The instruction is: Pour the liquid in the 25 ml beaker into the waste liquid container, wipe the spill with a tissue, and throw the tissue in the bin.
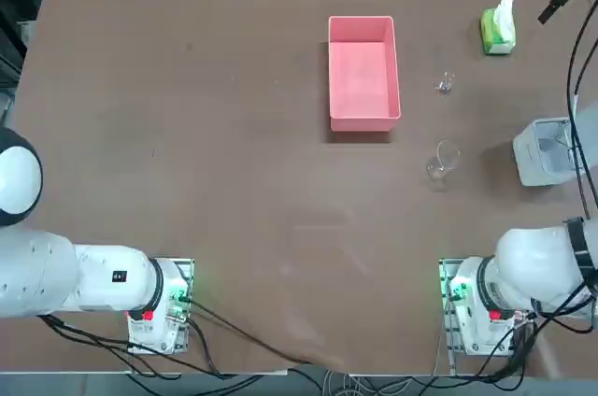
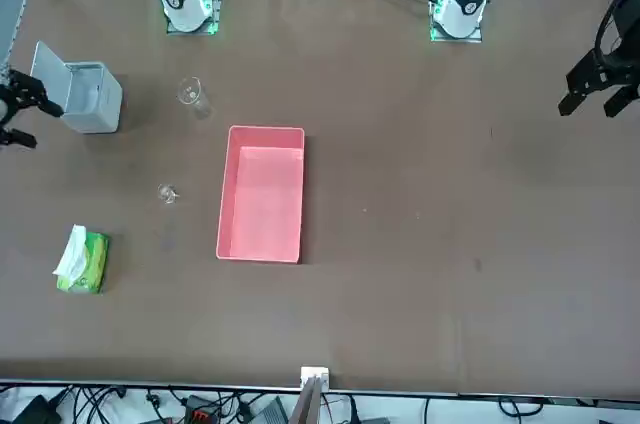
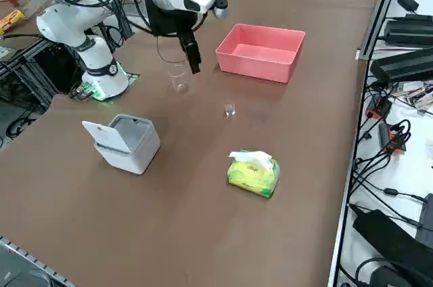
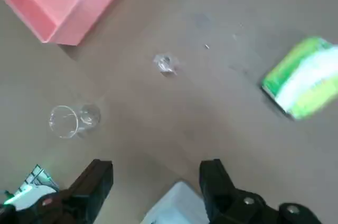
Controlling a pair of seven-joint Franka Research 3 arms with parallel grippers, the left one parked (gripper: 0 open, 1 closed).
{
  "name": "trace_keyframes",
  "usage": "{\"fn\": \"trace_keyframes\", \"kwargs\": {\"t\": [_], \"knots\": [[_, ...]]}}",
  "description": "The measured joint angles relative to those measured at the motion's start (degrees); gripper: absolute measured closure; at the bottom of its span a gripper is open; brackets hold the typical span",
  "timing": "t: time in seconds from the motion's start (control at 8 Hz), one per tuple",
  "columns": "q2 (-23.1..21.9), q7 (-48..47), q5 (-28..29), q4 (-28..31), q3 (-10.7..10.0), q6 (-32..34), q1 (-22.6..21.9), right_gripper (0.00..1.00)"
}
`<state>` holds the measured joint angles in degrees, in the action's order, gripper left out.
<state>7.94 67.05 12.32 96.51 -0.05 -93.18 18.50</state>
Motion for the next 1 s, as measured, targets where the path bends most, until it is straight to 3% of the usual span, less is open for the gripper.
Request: {"fn": "trace_keyframes", "kwargs": {"t": [0.62,1.0], "knots": [[4.5,31.6,19.6,7.0,0.0,-0.5,6.0,0.00],[9.6,52.3,29.8,11.5,0.0,0.8,7.0,0.00]]}}
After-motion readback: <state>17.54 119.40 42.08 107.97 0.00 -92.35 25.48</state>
